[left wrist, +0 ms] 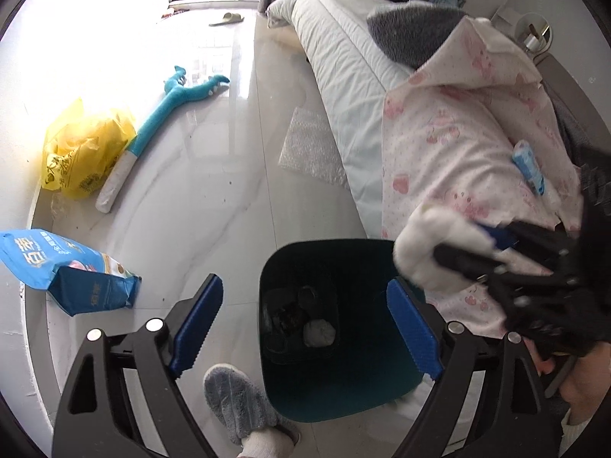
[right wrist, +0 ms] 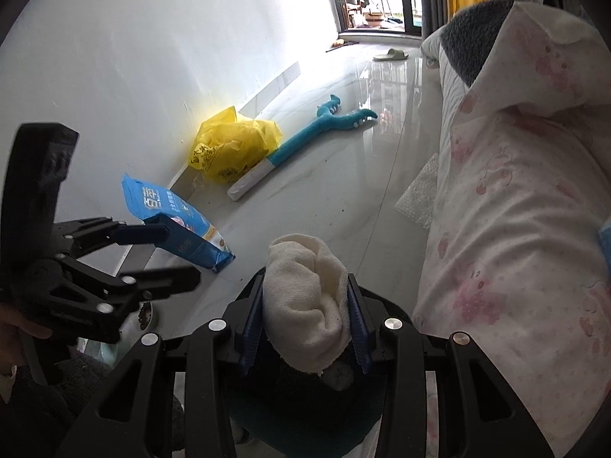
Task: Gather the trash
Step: 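Open the left tool over the bin, then open the right tool, then move both open tools back over the bed toward the black clip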
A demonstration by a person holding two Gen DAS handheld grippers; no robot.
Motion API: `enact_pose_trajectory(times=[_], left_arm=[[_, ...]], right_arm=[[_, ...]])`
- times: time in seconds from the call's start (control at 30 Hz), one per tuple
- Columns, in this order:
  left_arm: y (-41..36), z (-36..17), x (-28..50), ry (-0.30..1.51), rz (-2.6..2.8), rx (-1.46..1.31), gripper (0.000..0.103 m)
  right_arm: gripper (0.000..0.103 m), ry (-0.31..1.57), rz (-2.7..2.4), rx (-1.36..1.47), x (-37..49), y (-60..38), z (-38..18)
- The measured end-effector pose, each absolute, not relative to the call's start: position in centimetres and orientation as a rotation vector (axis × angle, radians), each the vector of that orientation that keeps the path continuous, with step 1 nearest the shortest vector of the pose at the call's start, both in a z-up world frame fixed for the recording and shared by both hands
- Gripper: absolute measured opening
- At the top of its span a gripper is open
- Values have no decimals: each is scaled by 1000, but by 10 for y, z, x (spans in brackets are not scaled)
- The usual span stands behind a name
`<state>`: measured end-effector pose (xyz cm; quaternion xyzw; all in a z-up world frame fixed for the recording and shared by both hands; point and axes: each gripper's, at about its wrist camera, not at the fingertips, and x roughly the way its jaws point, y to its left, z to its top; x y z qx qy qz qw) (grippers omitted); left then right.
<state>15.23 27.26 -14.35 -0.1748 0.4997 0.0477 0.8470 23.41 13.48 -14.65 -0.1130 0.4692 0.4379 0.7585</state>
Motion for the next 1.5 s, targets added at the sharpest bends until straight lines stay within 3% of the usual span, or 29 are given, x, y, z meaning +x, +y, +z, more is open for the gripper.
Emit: enact_pose_trajectory(times=[0.8, 0.83, 0.93, 1.5], left_arm=[[261, -45, 137, 677, 111, -265, 89], [258, -40, 137, 657, 108, -250, 89], [249, -28, 135, 606, 99, -215, 89], [199, 13, 139, 418, 42, -198, 90]], right_arm=[[41, 1259, 911, -399, 218, 159, -220], [43, 1268, 911, -403, 217, 159, -221], [60, 1276, 919, -419, 213, 160, -221], [74, 1087, 972, -376, 198, 123, -158]])
